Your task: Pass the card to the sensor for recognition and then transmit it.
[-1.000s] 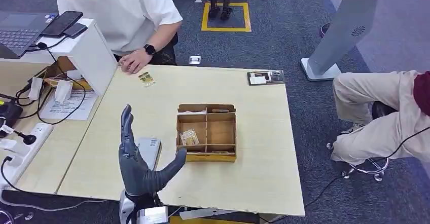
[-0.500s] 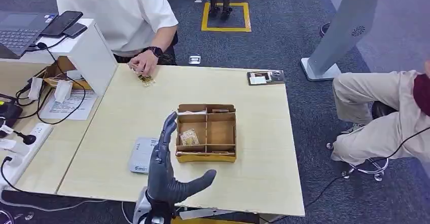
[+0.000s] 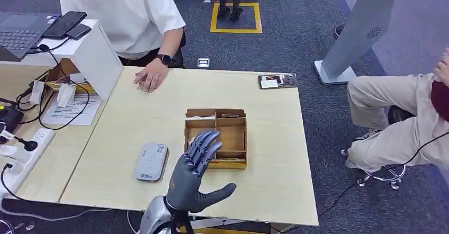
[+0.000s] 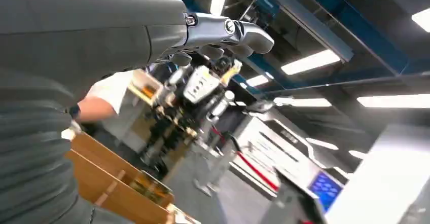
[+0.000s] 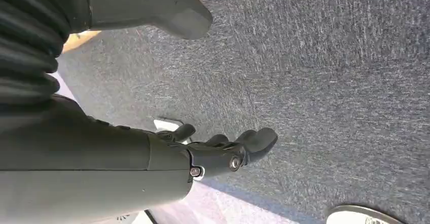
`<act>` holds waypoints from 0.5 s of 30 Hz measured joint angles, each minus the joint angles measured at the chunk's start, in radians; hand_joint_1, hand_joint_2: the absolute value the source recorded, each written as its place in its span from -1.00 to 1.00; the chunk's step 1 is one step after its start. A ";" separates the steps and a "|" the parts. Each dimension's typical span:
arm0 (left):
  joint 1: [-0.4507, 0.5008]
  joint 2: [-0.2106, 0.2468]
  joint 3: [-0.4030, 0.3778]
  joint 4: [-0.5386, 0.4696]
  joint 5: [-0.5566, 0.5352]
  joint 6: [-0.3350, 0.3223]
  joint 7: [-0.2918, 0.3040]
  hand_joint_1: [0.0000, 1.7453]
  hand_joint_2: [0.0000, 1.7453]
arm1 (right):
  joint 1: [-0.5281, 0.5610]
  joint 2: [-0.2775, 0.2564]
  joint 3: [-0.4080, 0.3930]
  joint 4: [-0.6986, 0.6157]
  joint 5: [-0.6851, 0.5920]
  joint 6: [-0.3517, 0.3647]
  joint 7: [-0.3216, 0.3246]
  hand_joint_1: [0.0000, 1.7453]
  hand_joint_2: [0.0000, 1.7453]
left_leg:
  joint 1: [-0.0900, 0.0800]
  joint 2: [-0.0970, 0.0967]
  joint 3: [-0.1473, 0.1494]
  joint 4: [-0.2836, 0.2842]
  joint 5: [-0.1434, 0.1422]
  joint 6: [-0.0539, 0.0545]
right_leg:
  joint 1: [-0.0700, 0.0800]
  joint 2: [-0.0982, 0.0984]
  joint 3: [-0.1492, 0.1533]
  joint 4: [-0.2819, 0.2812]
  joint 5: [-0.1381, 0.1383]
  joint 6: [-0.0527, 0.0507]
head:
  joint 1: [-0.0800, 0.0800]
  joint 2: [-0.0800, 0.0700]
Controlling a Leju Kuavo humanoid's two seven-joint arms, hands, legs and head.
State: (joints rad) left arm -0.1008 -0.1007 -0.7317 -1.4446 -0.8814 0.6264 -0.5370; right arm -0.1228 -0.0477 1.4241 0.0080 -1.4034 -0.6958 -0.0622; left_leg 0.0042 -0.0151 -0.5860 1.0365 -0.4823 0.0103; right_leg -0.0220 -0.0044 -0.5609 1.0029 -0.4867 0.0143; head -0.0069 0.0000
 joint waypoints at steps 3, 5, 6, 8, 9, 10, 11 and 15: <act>-0.009 -0.001 0.000 0.036 -0.098 0.035 0.051 -1.00 1.00 | 0.000 0.002 0.005 0.000 0.001 0.000 0.008 -1.00 1.00 | 0.000 0.000 0.000 0.000 0.000 0.000 | 0.000 0.000 0.000 0.000 0.000 0.000 | 0.000 0.000; -0.011 -0.003 0.000 0.053 -0.128 0.045 0.068 -1.00 1.00 | 0.000 0.002 0.007 0.000 0.001 0.000 0.009 -1.00 1.00 | 0.000 0.000 0.000 0.000 0.000 0.000 | 0.000 0.000 0.000 0.000 0.000 0.000 | 0.000 0.000; -0.013 -0.004 0.000 0.062 -0.147 0.050 0.077 -1.00 1.00 | 0.000 0.003 0.008 0.000 0.002 0.000 0.010 -1.00 1.00 | 0.000 0.000 0.000 0.000 0.000 0.000 | 0.000 0.000 0.000 0.000 0.000 0.000 | 0.000 0.000; -0.019 -0.007 0.000 0.081 -0.182 0.058 0.099 -1.00 1.00 | 0.000 0.003 0.010 0.000 0.002 0.000 0.011 -1.00 1.00 | 0.000 0.000 0.000 0.000 0.000 0.000 | 0.000 0.000 0.000 0.000 0.000 0.000 | 0.000 0.000; -0.021 -0.008 0.000 0.089 -0.201 0.059 0.109 -1.00 1.00 | -0.001 0.003 0.010 0.000 0.002 0.000 0.011 -1.00 1.00 | 0.000 0.000 0.000 0.000 0.000 0.000 | 0.000 0.000 0.000 0.000 0.000 0.000 | 0.000 0.000; -0.022 -0.008 0.000 0.094 -0.217 0.061 0.117 -1.00 1.00 | -0.001 0.003 0.010 0.000 0.002 0.000 0.012 -1.00 1.00 | 0.000 0.000 0.000 0.000 0.000 0.000 | 0.000 0.000 0.000 0.000 0.000 0.000 | 0.000 0.000; -0.025 -0.008 0.000 0.100 -0.235 0.062 0.126 -1.00 1.00 | 0.000 0.003 0.010 0.000 0.002 0.000 0.015 -1.00 1.00 | 0.000 0.000 0.000 0.000 0.000 0.000 | 0.000 0.000 0.000 0.000 0.000 0.000 | 0.000 0.000; -0.027 -0.011 0.002 0.119 -0.325 0.063 0.179 -1.00 1.00 | 0.000 0.003 0.011 0.000 0.000 0.000 0.018 -1.00 1.00 | 0.000 0.000 0.000 0.000 0.000 0.000 | 0.000 0.000 0.000 0.000 0.000 0.000 | 0.000 0.000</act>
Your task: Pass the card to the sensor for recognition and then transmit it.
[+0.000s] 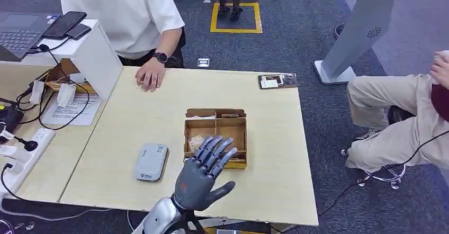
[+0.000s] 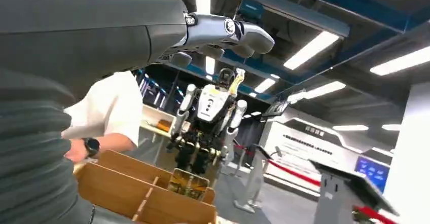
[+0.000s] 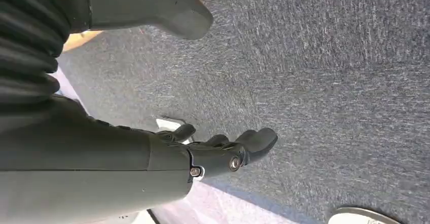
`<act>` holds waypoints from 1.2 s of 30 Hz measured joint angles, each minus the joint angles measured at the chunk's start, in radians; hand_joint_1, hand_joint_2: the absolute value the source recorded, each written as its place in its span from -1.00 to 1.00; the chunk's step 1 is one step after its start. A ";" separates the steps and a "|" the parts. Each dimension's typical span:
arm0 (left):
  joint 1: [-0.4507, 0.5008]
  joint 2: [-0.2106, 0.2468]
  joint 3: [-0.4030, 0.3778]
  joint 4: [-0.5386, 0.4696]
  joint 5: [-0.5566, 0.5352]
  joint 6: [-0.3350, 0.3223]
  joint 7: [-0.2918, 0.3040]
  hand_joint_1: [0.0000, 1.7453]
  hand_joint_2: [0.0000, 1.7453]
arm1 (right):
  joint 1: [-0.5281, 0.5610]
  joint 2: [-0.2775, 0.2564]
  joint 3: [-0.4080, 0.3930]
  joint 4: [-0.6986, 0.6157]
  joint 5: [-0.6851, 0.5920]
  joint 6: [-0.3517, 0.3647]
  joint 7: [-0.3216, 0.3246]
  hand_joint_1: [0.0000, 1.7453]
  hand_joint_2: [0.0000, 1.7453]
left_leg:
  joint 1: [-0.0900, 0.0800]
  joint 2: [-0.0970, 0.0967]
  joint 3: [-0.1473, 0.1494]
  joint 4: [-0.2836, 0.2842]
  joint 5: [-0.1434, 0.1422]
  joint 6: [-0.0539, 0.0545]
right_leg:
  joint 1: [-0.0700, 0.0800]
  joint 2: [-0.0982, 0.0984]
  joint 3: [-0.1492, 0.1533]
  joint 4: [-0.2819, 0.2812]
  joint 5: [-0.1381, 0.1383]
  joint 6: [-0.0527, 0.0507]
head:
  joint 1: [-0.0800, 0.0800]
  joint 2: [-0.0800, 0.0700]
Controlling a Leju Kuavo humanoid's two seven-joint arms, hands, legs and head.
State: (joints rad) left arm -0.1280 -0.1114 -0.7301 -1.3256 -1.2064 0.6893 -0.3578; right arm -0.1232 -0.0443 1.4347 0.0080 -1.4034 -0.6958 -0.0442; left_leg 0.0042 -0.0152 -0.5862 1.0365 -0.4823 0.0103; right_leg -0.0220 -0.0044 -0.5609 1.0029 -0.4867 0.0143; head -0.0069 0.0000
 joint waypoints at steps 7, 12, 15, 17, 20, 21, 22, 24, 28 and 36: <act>0.000 -0.008 0.019 0.020 -0.106 0.000 0.067 -1.00 1.00 | 0.000 0.000 0.000 0.000 -0.006 0.000 0.002 -1.00 1.00 | 0.000 0.000 0.000 0.000 0.000 0.000 | 0.000 0.000 0.000 0.000 0.000 0.000 | 0.000 0.000; 0.000 -0.014 0.029 0.028 -0.149 0.000 0.089 -1.00 1.00 | 0.000 0.000 0.000 0.000 -0.012 0.000 0.001 -1.00 1.00 | 0.000 0.000 0.000 0.000 0.000 0.000 | 0.000 0.000 0.000 0.000 0.000 0.000 | 0.000 0.000; 0.000 -0.014 0.032 0.032 -0.162 0.000 0.098 -1.00 1.00 | 0.000 0.000 0.000 0.000 -0.016 0.000 0.000 -1.00 1.00 | 0.000 0.000 0.000 0.000 0.000 0.000 | 0.000 0.000 0.000 0.000 0.000 0.000 | 0.000 0.000; 0.000 -0.014 0.034 0.037 -0.177 0.000 0.104 -1.00 1.00 | 0.000 0.000 0.000 0.000 -0.017 0.000 0.000 -1.00 1.00 | 0.000 0.000 0.000 0.000 0.000 0.000 | 0.000 0.000 0.000 0.000 0.000 0.000 | 0.000 0.000; 0.000 -0.014 0.034 0.045 -0.191 0.000 0.114 -1.00 1.00 | 0.000 0.000 0.000 0.000 -0.017 0.000 0.000 -1.00 1.00 | 0.000 0.000 0.000 0.000 0.000 0.000 | 0.000 0.000 0.000 0.000 0.000 0.000 | 0.000 0.000; -0.001 -0.014 0.034 0.050 -0.195 0.000 0.117 -1.00 1.00 | 0.000 0.000 0.000 0.000 -0.017 0.000 0.000 -1.00 1.00 | 0.000 0.000 0.000 0.000 0.000 0.000 | 0.000 0.000 0.000 0.000 0.000 0.000 | 0.000 0.000; -0.001 -0.014 0.034 0.054 -0.200 0.000 0.119 -1.00 1.00 | 0.000 0.000 0.000 0.000 -0.017 0.000 0.000 -1.00 1.00 | 0.000 0.000 0.000 0.000 0.000 0.000 | 0.000 0.000 0.000 0.000 0.000 0.000 | 0.000 0.000; -0.002 -0.014 0.034 0.062 -0.211 0.000 0.126 -1.00 1.00 | 0.000 0.000 0.000 0.000 -0.018 0.000 0.000 -1.00 1.00 | 0.000 0.000 0.000 0.000 0.000 0.000 | 0.000 0.000 0.000 0.000 0.000 0.000 | 0.000 0.000; -0.006 -0.014 0.034 0.083 -0.228 0.000 0.137 -1.00 1.00 | 0.000 0.000 0.000 0.000 -0.018 0.000 0.000 -1.00 1.00 | 0.000 0.000 0.000 0.000 0.000 0.000 | 0.000 0.000 0.000 0.000 0.000 0.000 | 0.000 0.000; -0.023 -0.022 0.034 0.139 -0.312 -0.003 0.237 -1.00 1.00 | 0.001 0.000 0.000 0.000 -0.023 0.000 0.002 -1.00 1.00 | 0.000 0.000 0.000 0.000 0.000 0.000 | 0.000 0.000 0.000 0.000 0.000 0.000 | 0.000 0.000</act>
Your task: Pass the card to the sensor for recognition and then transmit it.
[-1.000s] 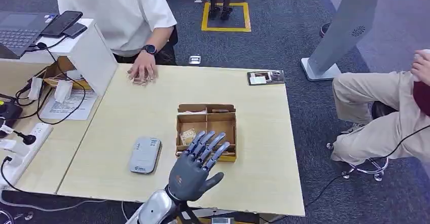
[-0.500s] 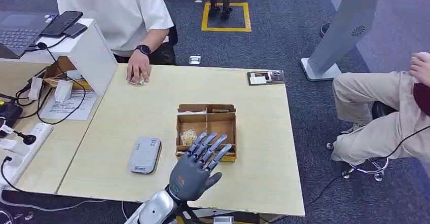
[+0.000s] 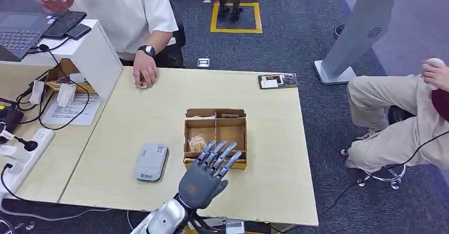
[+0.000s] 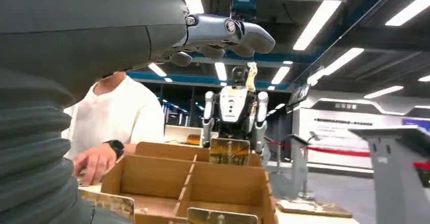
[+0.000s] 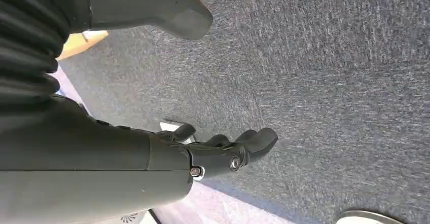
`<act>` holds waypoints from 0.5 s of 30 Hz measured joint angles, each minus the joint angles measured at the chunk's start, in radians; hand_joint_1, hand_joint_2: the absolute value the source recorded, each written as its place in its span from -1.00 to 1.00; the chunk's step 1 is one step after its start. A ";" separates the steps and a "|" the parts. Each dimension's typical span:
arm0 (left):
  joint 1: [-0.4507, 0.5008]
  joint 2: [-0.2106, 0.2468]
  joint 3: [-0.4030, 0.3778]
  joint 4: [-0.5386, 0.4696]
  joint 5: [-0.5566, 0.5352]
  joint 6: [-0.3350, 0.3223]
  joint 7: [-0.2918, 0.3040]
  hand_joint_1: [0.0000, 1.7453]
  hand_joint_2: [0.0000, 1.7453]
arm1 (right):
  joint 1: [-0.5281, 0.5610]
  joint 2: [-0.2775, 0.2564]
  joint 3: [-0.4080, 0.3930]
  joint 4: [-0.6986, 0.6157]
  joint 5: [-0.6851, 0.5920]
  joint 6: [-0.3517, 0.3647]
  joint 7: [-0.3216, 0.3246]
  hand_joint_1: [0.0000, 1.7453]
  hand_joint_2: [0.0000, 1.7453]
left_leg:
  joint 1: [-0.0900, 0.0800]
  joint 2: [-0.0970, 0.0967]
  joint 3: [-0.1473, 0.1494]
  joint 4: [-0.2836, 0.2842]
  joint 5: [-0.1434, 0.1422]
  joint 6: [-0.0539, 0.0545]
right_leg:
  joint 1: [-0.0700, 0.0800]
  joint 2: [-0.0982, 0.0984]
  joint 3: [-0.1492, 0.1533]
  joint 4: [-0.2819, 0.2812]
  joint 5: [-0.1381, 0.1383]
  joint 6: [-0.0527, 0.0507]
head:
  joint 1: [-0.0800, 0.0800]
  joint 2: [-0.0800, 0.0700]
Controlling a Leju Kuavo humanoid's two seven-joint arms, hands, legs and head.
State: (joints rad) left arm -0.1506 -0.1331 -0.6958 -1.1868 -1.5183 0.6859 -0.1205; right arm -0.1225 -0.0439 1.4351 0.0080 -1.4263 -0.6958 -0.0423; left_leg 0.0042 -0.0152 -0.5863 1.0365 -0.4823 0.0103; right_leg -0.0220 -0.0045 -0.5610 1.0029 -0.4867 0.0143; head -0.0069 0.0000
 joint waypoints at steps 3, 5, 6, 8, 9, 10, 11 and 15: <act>-0.006 -0.001 0.000 0.013 -0.013 -0.001 0.015 -1.00 1.00 | 0.000 0.000 0.000 0.000 -0.001 0.000 0.000 -1.00 1.00 | 0.000 0.000 0.000 0.000 0.000 0.000 | 0.000 0.000 0.000 0.000 0.000 0.000 | 0.000 0.000; -0.009 -0.001 0.000 0.021 -0.014 -0.001 0.019 -1.00 1.00 | 0.000 0.000 0.000 0.000 -0.002 0.000 0.002 -1.00 1.00 | 0.000 0.000 0.000 0.000 0.000 0.000 | 0.000 0.000 0.000 0.000 0.000 0.000 | 0.000 0.000; -0.010 -0.001 0.000 0.026 -0.018 -0.002 0.022 -1.00 1.00 | 0.000 0.000 0.000 0.000 -0.003 0.000 0.002 -1.00 1.00 | 0.000 0.000 0.000 0.000 0.000 0.000 | 0.000 0.000 0.000 0.000 0.000 0.000 | 0.000 0.000; -0.012 -0.001 0.000 0.034 -0.024 -0.006 0.033 -1.00 1.00 | 0.000 0.000 0.000 0.000 -0.005 0.000 0.005 -1.00 1.00 | 0.000 0.000 0.000 0.000 0.000 0.000 | 0.000 0.000 0.000 0.000 0.000 0.000 | 0.000 0.000; -0.013 -0.001 0.000 0.037 -0.024 -0.009 0.039 -1.00 1.00 | 0.000 0.000 0.000 0.000 -0.006 0.000 0.006 -1.00 1.00 | 0.000 0.000 0.000 0.000 0.000 0.000 | 0.000 0.000 0.000 0.000 0.000 0.000 | 0.000 0.000; -0.014 -0.001 0.000 0.041 -0.025 -0.014 0.043 -1.00 1.00 | 0.000 0.000 0.000 0.000 -0.007 0.000 0.007 -1.00 1.00 | 0.000 0.000 0.000 0.000 0.000 0.000 | 0.000 0.000 0.000 0.000 0.000 0.000 | 0.000 0.000; -0.016 -0.001 0.000 0.045 -0.025 -0.018 0.049 -1.00 1.00 | 0.000 0.000 0.000 0.000 -0.008 0.000 0.008 -1.00 1.00 | 0.000 0.000 0.000 0.000 0.000 0.000 | 0.000 0.000 0.000 0.000 0.000 0.000 | 0.000 0.000; -0.018 -0.001 0.000 0.061 -0.028 -0.042 0.078 -1.00 1.00 | 0.000 0.000 0.000 0.000 -0.012 0.000 0.008 -1.00 1.00 | 0.000 0.000 0.000 0.000 0.000 0.000 | 0.000 0.000 0.000 0.000 0.000 0.000 | 0.000 0.000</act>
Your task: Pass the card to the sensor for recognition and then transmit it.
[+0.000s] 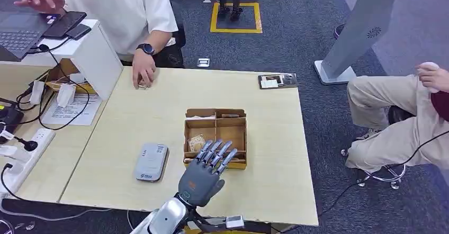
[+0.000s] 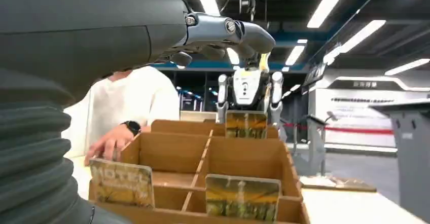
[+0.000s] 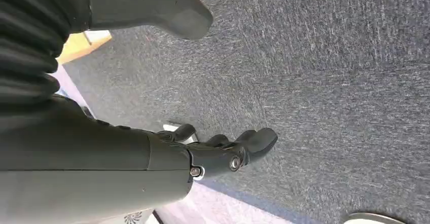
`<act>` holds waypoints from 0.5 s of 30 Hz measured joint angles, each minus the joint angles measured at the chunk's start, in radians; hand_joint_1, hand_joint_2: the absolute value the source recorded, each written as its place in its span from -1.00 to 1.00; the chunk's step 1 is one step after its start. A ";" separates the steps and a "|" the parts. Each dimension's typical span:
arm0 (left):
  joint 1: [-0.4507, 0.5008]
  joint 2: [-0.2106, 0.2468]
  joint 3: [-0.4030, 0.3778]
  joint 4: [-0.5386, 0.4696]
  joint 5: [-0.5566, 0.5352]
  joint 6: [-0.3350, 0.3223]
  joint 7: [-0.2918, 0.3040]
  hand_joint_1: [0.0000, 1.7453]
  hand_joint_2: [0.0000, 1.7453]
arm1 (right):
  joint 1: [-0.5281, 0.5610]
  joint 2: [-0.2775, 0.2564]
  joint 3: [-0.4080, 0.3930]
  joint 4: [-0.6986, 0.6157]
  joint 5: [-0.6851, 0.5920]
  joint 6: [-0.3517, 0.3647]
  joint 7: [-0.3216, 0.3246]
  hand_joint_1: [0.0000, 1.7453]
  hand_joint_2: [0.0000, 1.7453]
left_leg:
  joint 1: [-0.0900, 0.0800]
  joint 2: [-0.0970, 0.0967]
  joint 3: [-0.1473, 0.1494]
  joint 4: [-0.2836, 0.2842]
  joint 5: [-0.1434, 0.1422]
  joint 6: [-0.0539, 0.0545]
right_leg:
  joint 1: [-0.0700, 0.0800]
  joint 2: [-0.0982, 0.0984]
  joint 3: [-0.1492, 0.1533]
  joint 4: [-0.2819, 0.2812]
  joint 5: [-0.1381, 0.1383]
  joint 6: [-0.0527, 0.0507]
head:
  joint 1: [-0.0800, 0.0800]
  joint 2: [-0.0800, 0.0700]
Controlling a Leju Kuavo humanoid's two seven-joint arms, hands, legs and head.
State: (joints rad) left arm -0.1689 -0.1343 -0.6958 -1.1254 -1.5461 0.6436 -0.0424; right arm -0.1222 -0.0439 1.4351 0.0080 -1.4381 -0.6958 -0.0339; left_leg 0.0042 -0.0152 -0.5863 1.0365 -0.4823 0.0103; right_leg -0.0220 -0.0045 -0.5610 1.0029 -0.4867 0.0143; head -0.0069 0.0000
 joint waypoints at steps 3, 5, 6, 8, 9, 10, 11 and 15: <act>-0.006 0.000 0.000 0.013 -0.002 -0.034 0.052 -1.00 1.00 | 0.000 0.000 0.000 0.000 -0.003 0.000 0.001 -1.00 1.00 | 0.000 0.000 0.000 0.000 0.000 0.000 | 0.000 0.000 0.000 0.000 0.000 0.000 | 0.000 0.000; -0.011 0.000 0.000 0.021 -0.002 -0.051 0.088 -1.00 1.00 | 0.001 0.000 0.000 0.000 -0.006 0.000 0.002 -1.00 1.00 | 0.000 0.000 0.000 0.000 0.000 0.000 | 0.000 0.000 0.000 0.000 0.000 0.000 | 0.000 0.000; -0.013 0.000 0.000 0.023 -0.002 -0.056 0.096 -1.00 1.00 | 0.001 0.000 0.000 0.000 -0.007 0.000 0.002 -1.00 1.00 | 0.000 0.000 0.000 0.000 0.000 0.000 | 0.000 0.000 0.000 0.000 0.000 0.000 | 0.000 0.000; -0.016 0.001 0.000 0.030 -0.002 -0.061 0.105 -1.00 1.00 | 0.001 0.000 0.000 0.000 -0.008 0.000 0.003 -1.00 1.00 | 0.000 0.000 0.000 0.000 0.000 0.000 | 0.000 0.000 0.000 0.000 0.000 0.000 | 0.000 0.000; -0.016 0.001 0.000 0.031 -0.002 -0.066 0.107 -1.00 1.00 | 0.001 0.000 0.000 0.000 -0.008 0.000 0.003 -1.00 1.00 | 0.000 0.000 0.000 0.000 0.000 0.000 | 0.000 0.000 0.000 0.000 0.000 0.000 | 0.000 0.000; -0.018 0.001 0.000 0.034 -0.002 -0.071 0.110 -1.00 1.00 | 0.001 0.000 0.000 0.000 -0.010 0.000 0.003 -1.00 1.00 | 0.000 0.000 0.000 0.000 0.000 0.000 | 0.000 0.000 0.000 0.000 0.000 0.000 | 0.000 0.000; -0.018 0.001 0.000 0.036 -0.002 -0.078 0.113 -1.00 1.00 | 0.001 0.000 0.000 0.000 -0.011 0.000 0.002 -1.00 1.00 | 0.000 0.000 0.000 0.000 0.000 0.000 | 0.000 0.000 0.000 0.000 0.000 0.000 | 0.000 0.000; -0.019 0.001 0.000 0.039 -0.002 -0.092 0.128 -1.00 1.00 | 0.001 0.000 0.000 0.000 -0.016 0.000 0.003 -1.00 1.00 | 0.000 0.000 0.000 0.000 0.000 0.000 | 0.000 0.000 0.000 0.000 0.000 0.000 | 0.000 0.000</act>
State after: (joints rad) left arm -0.1883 -0.1331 -0.6958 -1.0864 -1.5480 0.5516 0.0855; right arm -0.1207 -0.0439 1.4351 0.0080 -1.4546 -0.6958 -0.0305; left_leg 0.0042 -0.0152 -0.5863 1.0365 -0.4823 0.0103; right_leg -0.0220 -0.0045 -0.5611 1.0029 -0.4867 0.0143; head -0.0069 0.0004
